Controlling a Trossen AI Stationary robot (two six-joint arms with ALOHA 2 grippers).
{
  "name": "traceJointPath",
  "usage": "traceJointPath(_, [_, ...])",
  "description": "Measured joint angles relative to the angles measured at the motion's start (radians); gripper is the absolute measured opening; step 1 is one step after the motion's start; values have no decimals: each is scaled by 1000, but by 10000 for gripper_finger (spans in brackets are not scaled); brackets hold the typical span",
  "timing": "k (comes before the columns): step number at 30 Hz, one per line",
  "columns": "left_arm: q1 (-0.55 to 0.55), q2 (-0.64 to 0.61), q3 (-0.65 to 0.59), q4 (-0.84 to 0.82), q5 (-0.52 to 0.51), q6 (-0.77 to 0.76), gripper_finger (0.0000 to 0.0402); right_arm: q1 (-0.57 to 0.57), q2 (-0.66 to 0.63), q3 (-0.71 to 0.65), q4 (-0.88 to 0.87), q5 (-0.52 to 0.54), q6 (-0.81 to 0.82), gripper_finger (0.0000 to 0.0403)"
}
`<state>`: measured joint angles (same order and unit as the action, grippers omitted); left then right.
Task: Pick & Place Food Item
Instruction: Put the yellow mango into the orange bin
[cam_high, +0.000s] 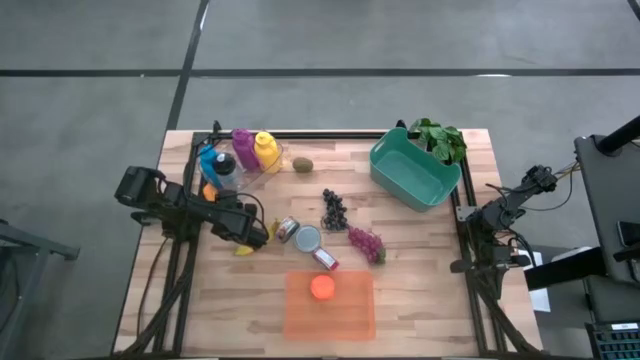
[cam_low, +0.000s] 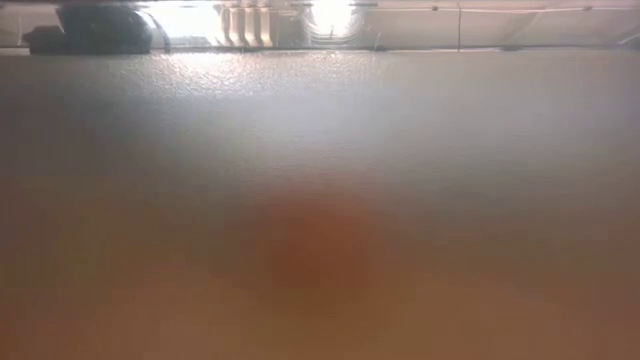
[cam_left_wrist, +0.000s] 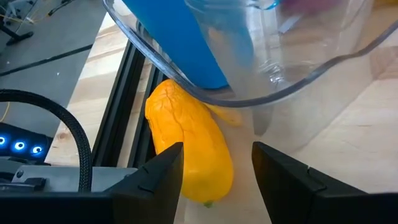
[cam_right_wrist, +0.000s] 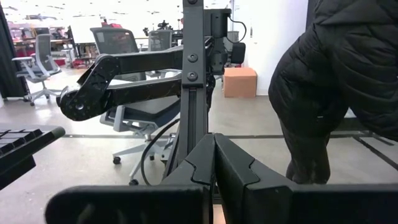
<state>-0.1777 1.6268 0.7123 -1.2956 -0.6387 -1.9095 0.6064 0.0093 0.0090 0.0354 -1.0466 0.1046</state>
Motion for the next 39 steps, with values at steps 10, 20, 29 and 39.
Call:
traceJointPath(10, [82,0,10,-21,112,58,194,0,0,0,0,0,0,8])
traceJointPath(20, [82,-2,15,-35,90,366,194,0,0,0,0,0,0,8])
traceJointPath(29, [82,-2,15,-78,98,365,194,0,0,0,0,0,0,8])
traceJointPath(39, [82,-6,26,-90,103,359,194,0,0,0,0,0,0,8])
